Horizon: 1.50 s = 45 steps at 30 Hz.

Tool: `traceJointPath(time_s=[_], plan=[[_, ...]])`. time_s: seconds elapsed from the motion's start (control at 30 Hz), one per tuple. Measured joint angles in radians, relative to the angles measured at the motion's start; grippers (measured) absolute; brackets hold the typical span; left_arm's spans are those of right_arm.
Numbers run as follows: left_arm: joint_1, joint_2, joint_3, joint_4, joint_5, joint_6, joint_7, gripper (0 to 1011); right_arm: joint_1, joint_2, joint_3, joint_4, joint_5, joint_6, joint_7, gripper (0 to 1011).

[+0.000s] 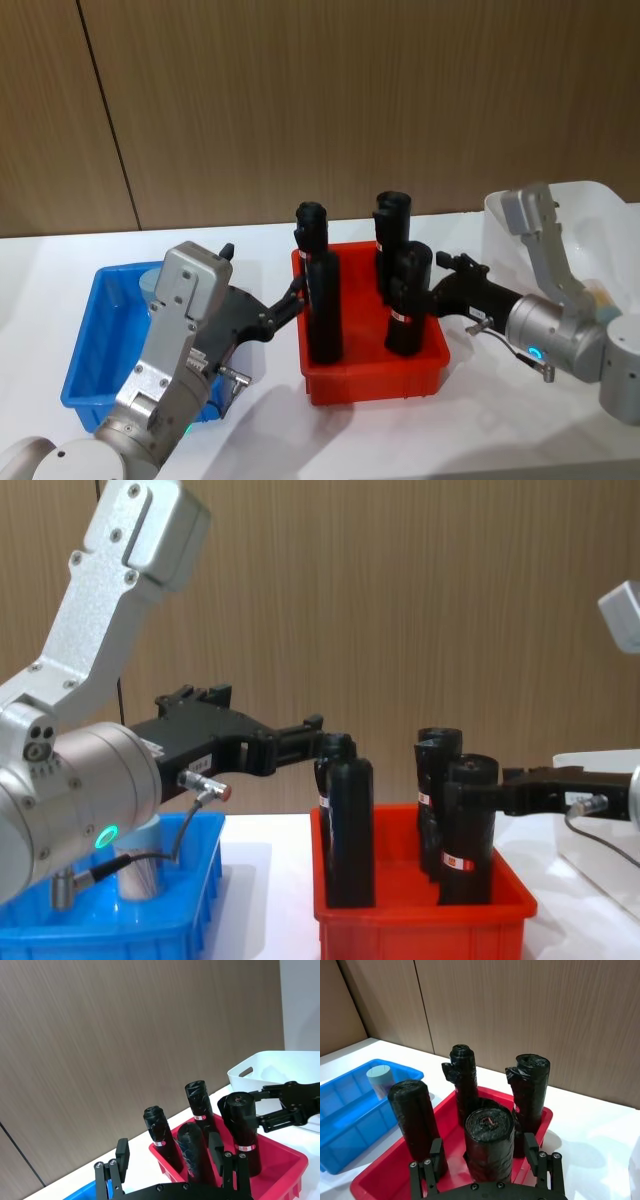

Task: Pick the cotton swabs from the blue box and place them into the white box.

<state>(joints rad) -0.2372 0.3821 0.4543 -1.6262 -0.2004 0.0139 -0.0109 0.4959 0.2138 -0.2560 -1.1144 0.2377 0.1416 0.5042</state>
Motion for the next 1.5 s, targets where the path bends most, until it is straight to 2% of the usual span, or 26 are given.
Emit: traceJointPath(time_s=[0.5, 0.73, 0.77, 0.83, 0.9, 1.0, 1.2, 1.5], plan=[[0.0, 0.0, 0.0, 0.0, 0.0, 0.0, 0.0, 1004, 0.085, -0.036, -0.018, 0.129, -0.027, -0.03, 0.004, 981], [0.0, 0.0, 0.0, 0.0, 0.0, 0.0, 0.0, 1004, 0.111, -0.047, -0.027, 0.167, -0.038, -0.037, 0.019, 796], [0.0, 0.0, 0.0, 0.0, 0.0, 0.0, 0.0, 1004, 0.112, -0.048, -0.028, 0.169, -0.039, -0.037, 0.021, 738], [0.0, 0.0, 0.0, 0.0, 0.0, 0.0, 0.0, 1004, 0.118, -0.051, -0.031, 0.178, -0.04, -0.038, 0.026, 719], [0.0, 0.0, 0.0, 0.0, 0.0, 0.0, 0.0, 1004, 0.122, -0.054, -0.034, 0.184, -0.043, -0.038, 0.03, 621], [0.0, 0.0, 0.0, 0.0, 0.0, 0.0, 0.0, 1004, 0.126, -0.055, -0.037, 0.187, -0.044, -0.038, 0.034, 570], [0.0, 0.0, 0.0, 0.0, 0.0, 0.0, 0.0, 1004, 0.127, -0.055, -0.038, 0.176, -0.038, -0.036, 0.039, 547], [0.0, 0.0, 0.0, 0.0, 0.0, 0.0, 0.0, 1004, 0.103, -0.039, -0.029, 0.085, -0.016, -0.024, 0.038, 543]])
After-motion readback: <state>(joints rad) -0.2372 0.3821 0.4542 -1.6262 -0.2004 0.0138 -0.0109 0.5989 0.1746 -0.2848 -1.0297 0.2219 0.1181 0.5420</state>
